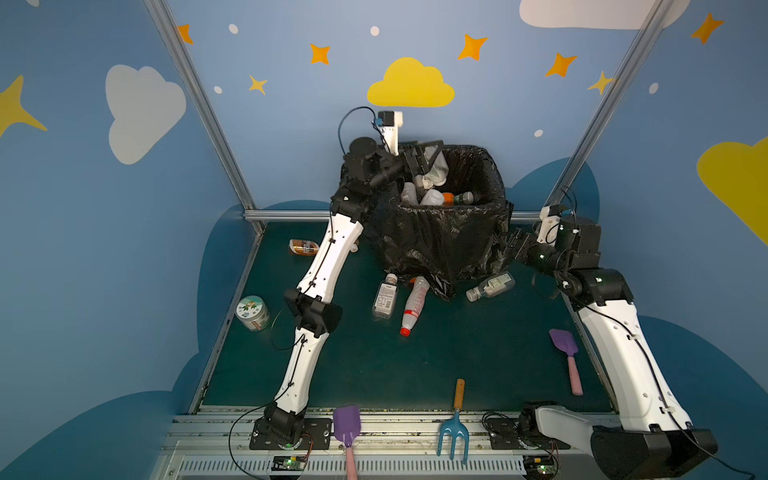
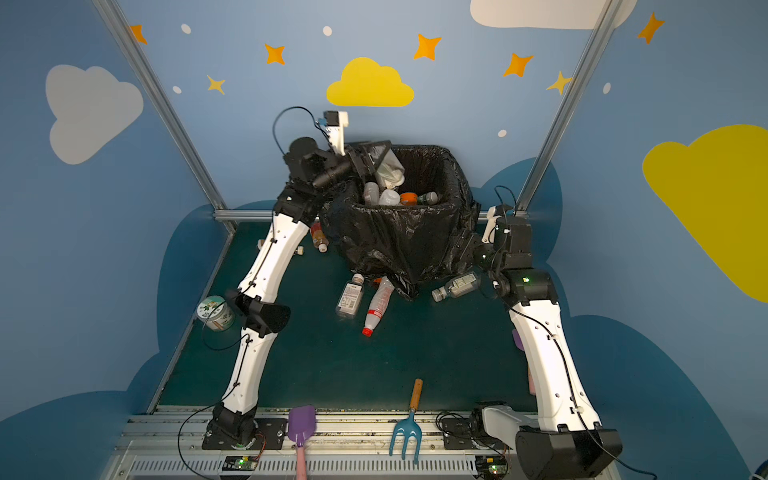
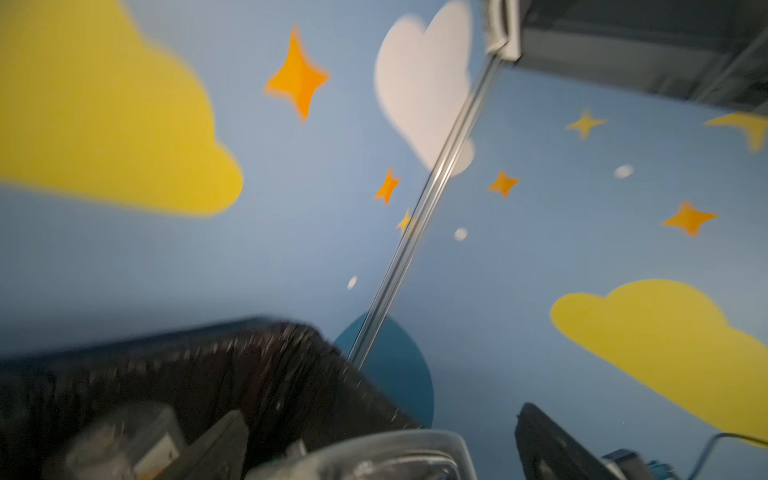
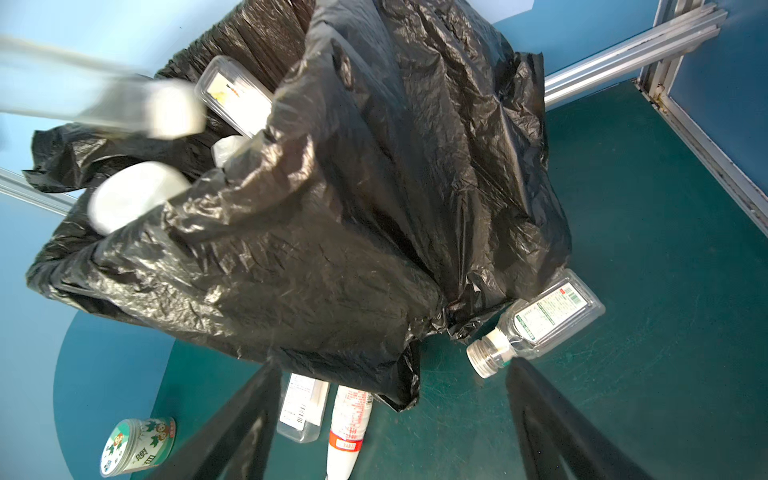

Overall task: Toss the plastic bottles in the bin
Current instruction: 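Lift the white-cap bottle with the left gripper over the bin and release it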

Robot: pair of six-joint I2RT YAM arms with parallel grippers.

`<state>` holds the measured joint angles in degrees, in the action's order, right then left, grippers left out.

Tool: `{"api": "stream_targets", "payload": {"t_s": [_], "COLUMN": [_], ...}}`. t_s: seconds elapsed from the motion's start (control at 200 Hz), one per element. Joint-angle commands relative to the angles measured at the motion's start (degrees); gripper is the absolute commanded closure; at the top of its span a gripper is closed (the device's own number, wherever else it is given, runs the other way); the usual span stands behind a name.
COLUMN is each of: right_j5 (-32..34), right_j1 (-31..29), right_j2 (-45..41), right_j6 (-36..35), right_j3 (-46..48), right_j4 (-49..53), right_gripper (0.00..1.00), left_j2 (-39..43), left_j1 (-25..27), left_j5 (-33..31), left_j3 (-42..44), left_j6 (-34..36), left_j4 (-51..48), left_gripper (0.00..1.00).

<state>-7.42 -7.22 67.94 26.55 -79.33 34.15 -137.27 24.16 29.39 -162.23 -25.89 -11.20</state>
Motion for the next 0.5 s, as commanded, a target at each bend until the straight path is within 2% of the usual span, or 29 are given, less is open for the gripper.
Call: {"api": "stream_targets", "payload": {"t_s": [0.0, 0.09, 0.27, 0.42, 0.491], "right_j5": [-0.74, -0.71, -1.24, 0.15, 2.35], "right_j1": [0.18, 0.15, 0.1, 0.27, 0.42], "right_j2": [-0.54, -0.8, -2.11, -3.15, -3.3], "right_j6": [-0.66, -0.2, 1.49, 5.12, 7.25], "right_j3": [-2.15, -2.19, 0.58, 4.76, 6.47], "right_j4": [0.83, 0.72, -0.9, -1.11, 0.1], "right_gripper": [0.17, 0.16, 0.16, 0.16, 0.16], "left_j2": [6.49, 10.47, 18.61, 22.54, 24.09], "left_j1": [-0.89, -1.09, -1.28, -3.2, -5.67], "left_j5": [0.36, -0.84, -3.43, -8.93, -8.91], "left_j3": [-0.25, -0.76, 5.01, 6.66, 7.66], "left_j6": [1.23, 5.22, 8.23, 10.73, 9.81], "left_j4": [-3.08, -7.44, -14.0, -26.25, -32.67], "left_gripper": [0.0, 0.0, 0.0, 0.0, 0.0]}}
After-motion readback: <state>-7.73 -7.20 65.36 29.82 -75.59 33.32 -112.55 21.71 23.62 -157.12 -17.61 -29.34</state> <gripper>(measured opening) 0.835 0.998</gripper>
